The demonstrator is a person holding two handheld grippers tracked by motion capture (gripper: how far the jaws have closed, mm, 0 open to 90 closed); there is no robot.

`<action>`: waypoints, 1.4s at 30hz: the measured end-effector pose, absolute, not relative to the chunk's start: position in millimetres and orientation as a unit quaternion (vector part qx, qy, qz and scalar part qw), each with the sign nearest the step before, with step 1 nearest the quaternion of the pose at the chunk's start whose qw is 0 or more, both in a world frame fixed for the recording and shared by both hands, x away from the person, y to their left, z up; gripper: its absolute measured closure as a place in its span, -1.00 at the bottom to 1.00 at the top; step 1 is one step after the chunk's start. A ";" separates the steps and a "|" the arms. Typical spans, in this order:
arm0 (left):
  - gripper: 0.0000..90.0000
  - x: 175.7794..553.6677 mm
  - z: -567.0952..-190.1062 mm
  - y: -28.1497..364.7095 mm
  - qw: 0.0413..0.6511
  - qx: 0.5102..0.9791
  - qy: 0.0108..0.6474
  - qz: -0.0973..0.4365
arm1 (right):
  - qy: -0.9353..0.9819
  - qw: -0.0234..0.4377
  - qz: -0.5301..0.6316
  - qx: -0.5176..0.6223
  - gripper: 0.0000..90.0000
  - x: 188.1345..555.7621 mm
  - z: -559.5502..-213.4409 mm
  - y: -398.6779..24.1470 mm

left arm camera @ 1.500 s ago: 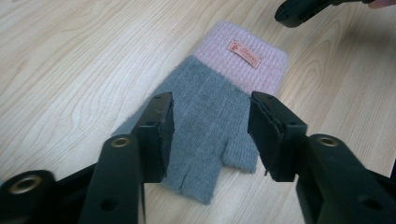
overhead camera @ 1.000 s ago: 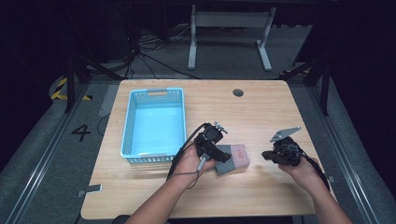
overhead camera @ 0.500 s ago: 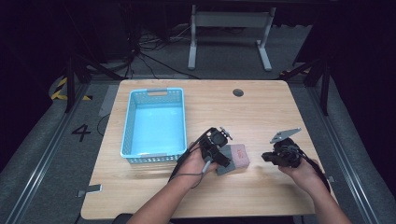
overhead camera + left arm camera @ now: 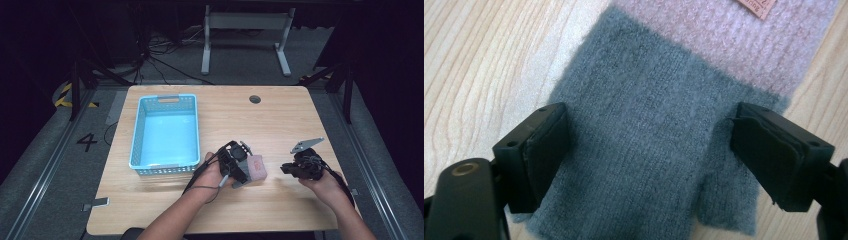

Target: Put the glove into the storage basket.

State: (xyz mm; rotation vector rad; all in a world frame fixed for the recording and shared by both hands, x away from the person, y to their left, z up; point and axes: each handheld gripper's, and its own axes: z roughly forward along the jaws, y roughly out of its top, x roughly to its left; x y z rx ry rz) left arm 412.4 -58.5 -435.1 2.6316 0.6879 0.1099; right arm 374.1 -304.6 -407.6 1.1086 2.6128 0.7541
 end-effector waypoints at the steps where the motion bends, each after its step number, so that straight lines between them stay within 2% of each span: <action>1: -0.63 412.2 -435.4 -58.7 0.208 0.945 0.247 0.040 | 0.885 0.102 0.255 0.375 0.81 374.1 -407.6 -304.4; 7: -0.62 413.3 -435.9 -59.5 0.204 0.948 0.241 0.038 | 0.882 0.103 0.259 0.379 0.79 374.1 -406.7 -305.0; 14: -0.51 413.4 -433.7 -63.1 0.188 0.952 0.240 0.036 | 0.881 0.100 0.262 0.381 0.79 374.1 -406.0 -305.5; 22: 0.02 409.1 -430.0 -63.8 0.195 0.955 0.221 0.030 | 0.880 0.101 0.265 0.381 0.78 374.7 -405.3 -306.1; 25: 0.31 407.6 -429.1 -63.0 0.199 0.954 0.220 0.032 | 0.879 0.101 0.266 0.382 0.78 374.9 -405.1 -306.6; 27: 0.40 407.3 -429.5 -62.8 0.205 0.953 0.219 0.033 | 0.879 0.101 0.267 0.382 0.78 375.0 -404.9 -307.1; 33: 0.49 409.2 -425.9 -61.1 0.206 0.953 0.220 0.022 | 0.876 0.101 0.271 0.385 0.78 376.5 -403.7 -310.5; 37: 0.50 414.3 -421.5 -56.9 0.208 0.953 0.221 -0.013 | 0.875 0.103 0.273 0.385 0.79 378.7 -402.7 -311.8; 42: 0.50 412.1 -411.0 -50.8 0.214 0.954 0.209 -0.014 | 0.875 0.103 0.275 0.385 0.79 380.8 -401.7 -310.8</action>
